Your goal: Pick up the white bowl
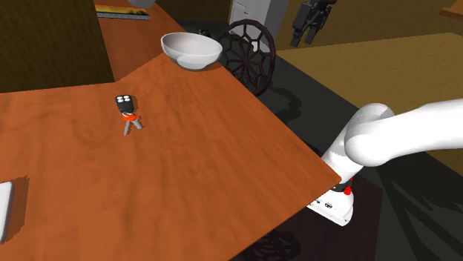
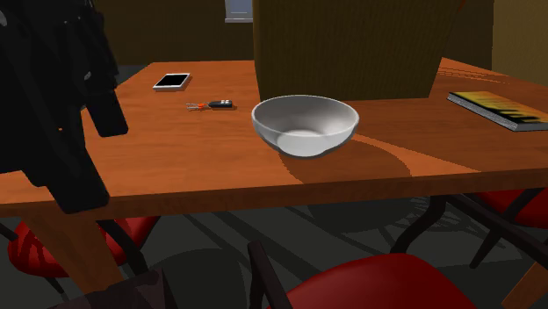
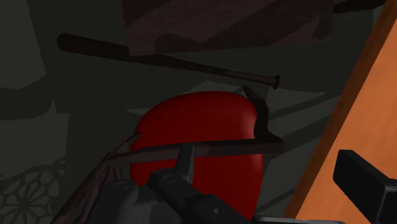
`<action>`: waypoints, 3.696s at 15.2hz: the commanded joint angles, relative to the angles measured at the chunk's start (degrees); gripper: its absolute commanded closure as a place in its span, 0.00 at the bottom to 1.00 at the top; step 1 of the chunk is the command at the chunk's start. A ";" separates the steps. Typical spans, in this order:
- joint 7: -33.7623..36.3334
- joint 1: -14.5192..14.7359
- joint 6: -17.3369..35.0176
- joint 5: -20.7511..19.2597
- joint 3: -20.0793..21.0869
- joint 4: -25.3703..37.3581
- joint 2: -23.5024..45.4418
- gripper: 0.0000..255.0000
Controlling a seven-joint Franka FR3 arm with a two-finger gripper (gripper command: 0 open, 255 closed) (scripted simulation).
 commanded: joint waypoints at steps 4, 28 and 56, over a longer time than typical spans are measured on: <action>0.39 0.73 2.76 1.13 0.28 3.50 6.79 0.00; 1.07 3.92 8.14 7.79 1.68 40.67 52.61 0.00; 1.80 3.78 0.29 7.84 1.63 50.24 54.30 1.00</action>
